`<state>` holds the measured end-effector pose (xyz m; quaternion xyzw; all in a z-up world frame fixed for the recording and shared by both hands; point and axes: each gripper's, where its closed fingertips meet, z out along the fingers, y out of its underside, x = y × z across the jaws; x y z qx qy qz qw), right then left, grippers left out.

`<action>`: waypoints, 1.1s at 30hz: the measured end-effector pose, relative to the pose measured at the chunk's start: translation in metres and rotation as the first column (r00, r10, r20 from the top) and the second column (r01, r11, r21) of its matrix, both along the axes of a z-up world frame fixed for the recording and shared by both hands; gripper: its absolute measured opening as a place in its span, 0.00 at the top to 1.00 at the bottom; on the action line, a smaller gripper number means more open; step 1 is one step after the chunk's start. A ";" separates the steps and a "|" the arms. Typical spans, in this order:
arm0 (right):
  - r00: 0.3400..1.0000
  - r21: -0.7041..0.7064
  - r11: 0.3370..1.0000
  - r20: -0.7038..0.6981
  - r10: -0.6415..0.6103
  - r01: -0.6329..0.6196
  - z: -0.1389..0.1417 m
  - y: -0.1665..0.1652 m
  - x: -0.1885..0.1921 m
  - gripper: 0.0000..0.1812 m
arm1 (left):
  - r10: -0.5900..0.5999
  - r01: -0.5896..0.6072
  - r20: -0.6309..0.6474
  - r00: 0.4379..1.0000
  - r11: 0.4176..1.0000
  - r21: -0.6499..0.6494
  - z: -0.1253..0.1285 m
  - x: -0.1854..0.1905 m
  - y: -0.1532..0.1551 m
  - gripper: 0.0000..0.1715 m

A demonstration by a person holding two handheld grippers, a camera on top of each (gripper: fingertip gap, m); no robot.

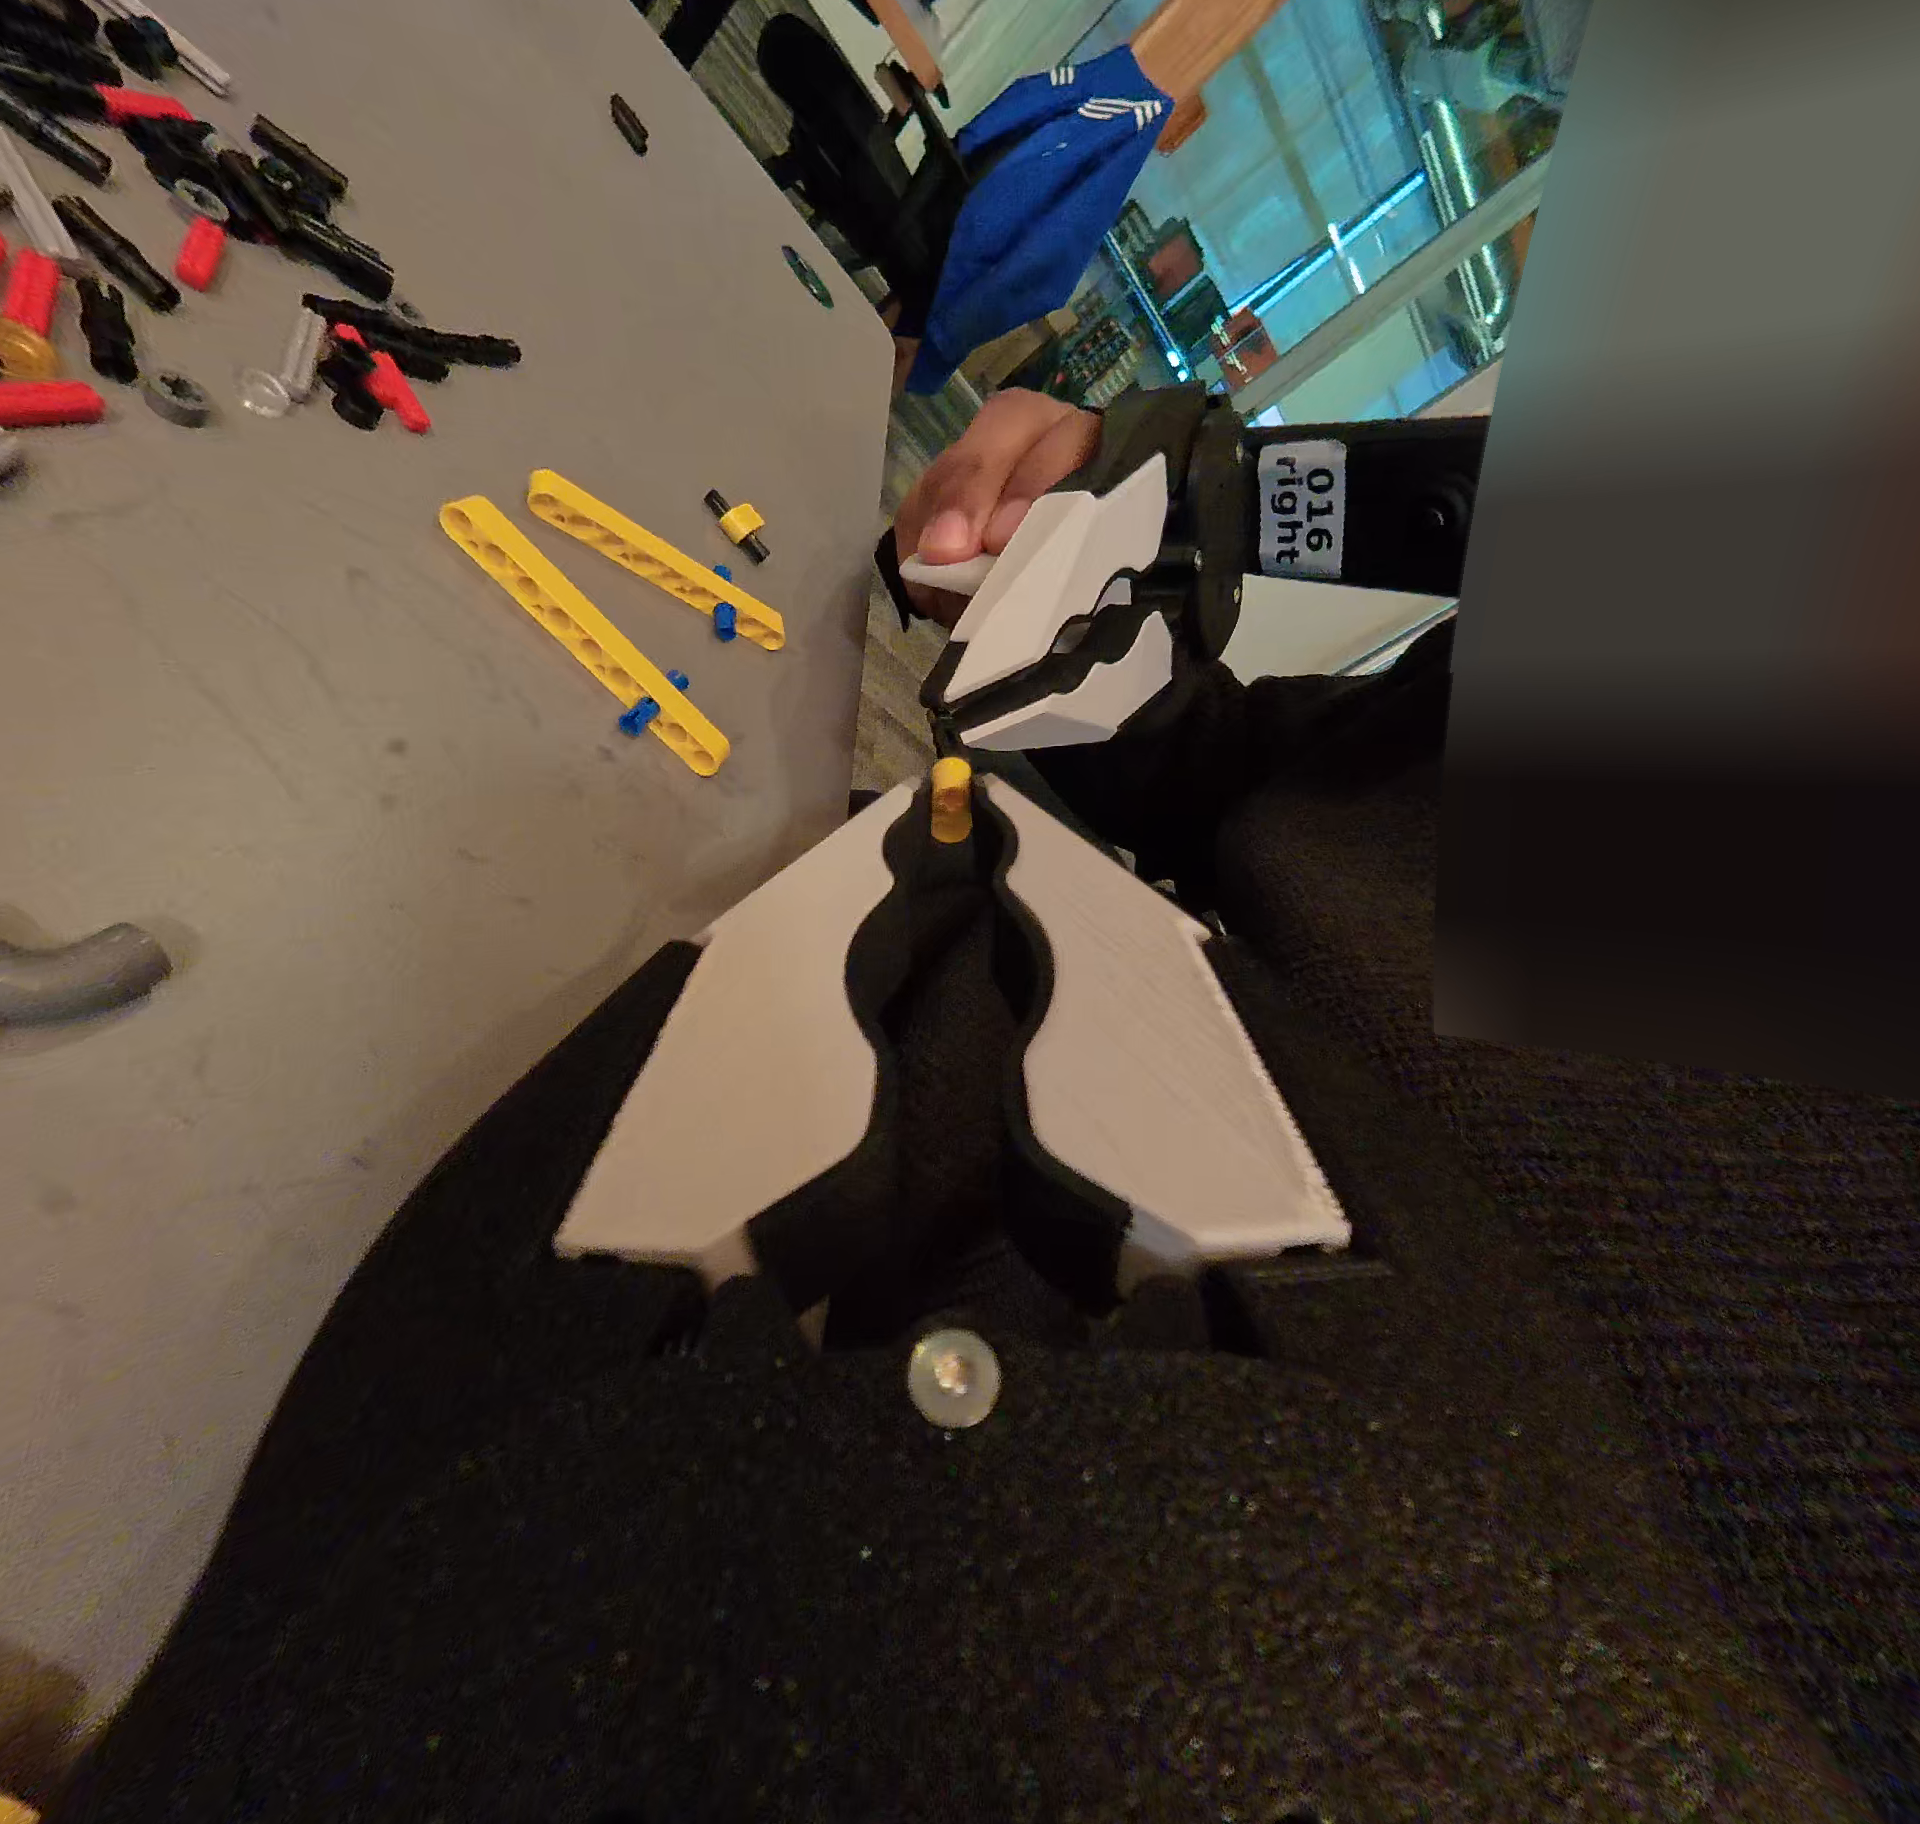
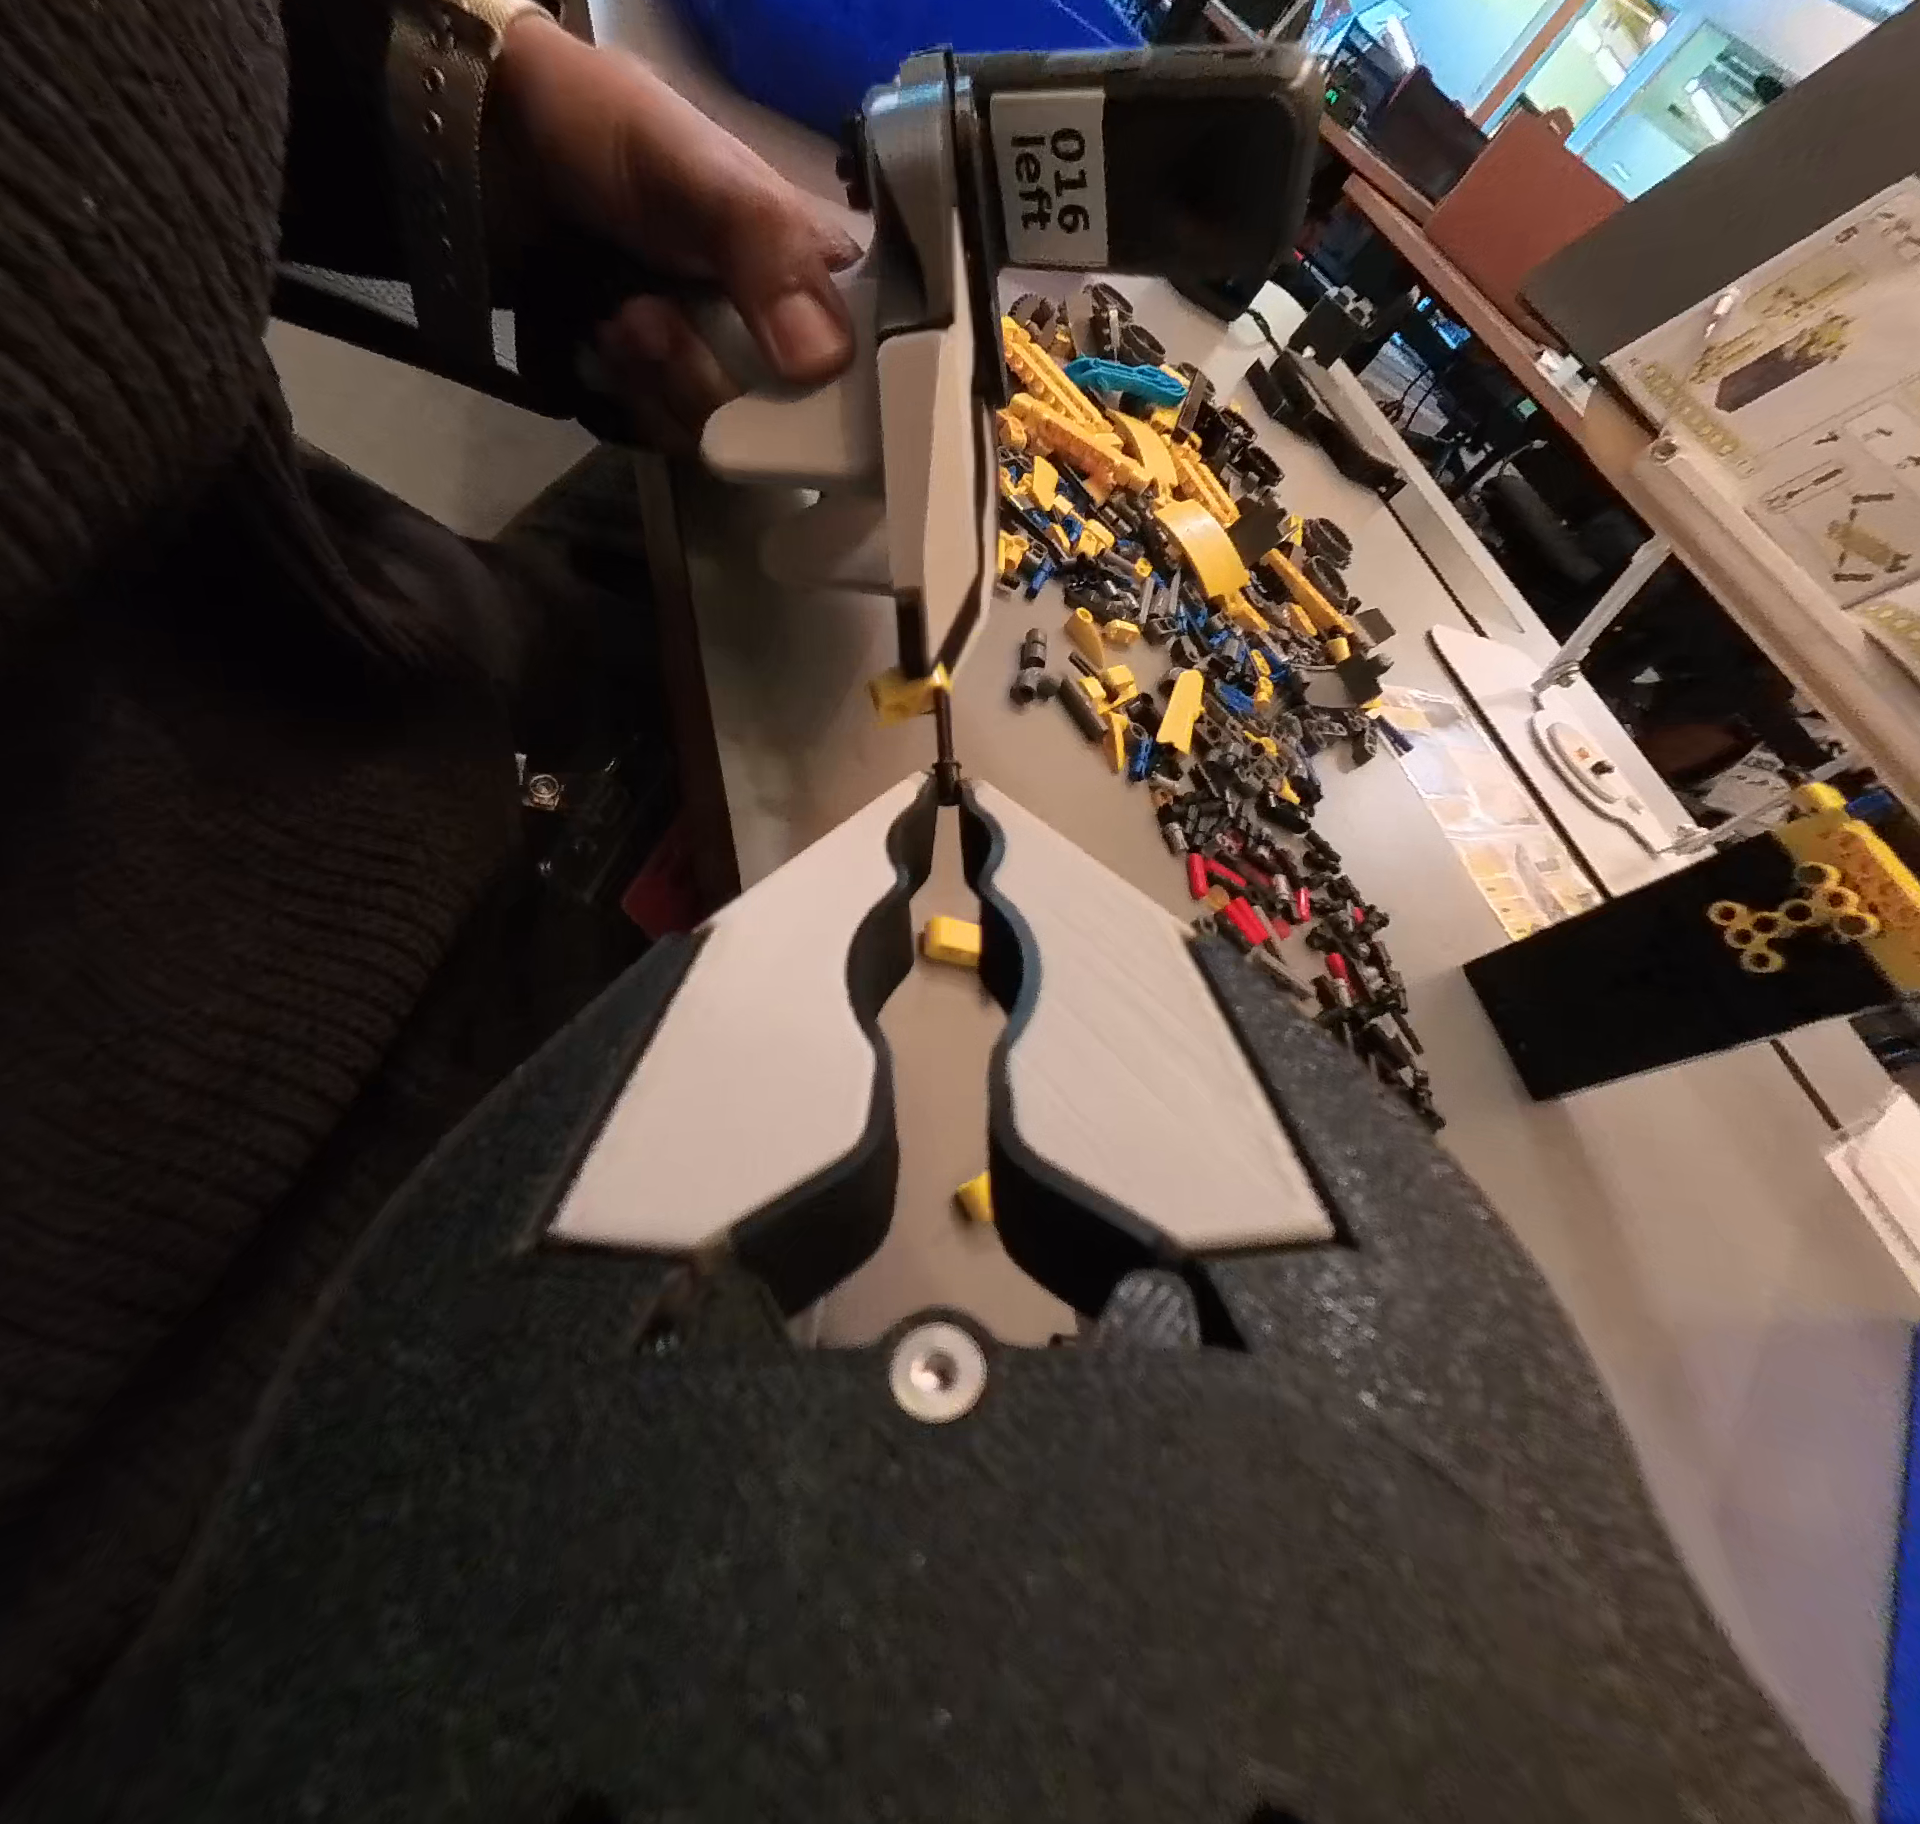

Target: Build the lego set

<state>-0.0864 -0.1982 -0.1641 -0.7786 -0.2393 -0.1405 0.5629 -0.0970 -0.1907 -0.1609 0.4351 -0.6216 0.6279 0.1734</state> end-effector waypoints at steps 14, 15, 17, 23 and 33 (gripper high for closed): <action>0.992 -0.073 0.996 0.119 -0.033 0.042 -0.009 0.000 0.005 0.98 | 0.021 -0.022 0.008 1.000 0.997 0.071 -0.009 0.004 -0.001 0.96; 0.991 -0.082 0.996 0.129 -0.035 0.046 -0.010 0.000 0.005 0.98 | 0.022 -0.023 0.008 1.000 0.997 0.073 -0.009 0.004 -0.001 0.96; 0.988 -0.095 0.994 0.149 -0.039 0.054 -0.012 0.000 0.005 0.98 | 0.022 -0.022 0.007 1.000 0.997 0.077 -0.009 0.004 -0.001 0.96; 0.989 -0.111 0.992 0.139 -0.047 0.063 -0.014 0.000 0.006 0.98 | 0.031 -0.032 0.010 0.999 0.993 0.111 -0.013 0.006 0.000 0.96; 1.000 -0.072 0.997 0.011 0.004 -0.003 -0.019 -0.003 -0.003 0.98 | -0.003 0.004 -0.007 1.000 0.976 0.216 -0.028 0.002 -0.002 0.96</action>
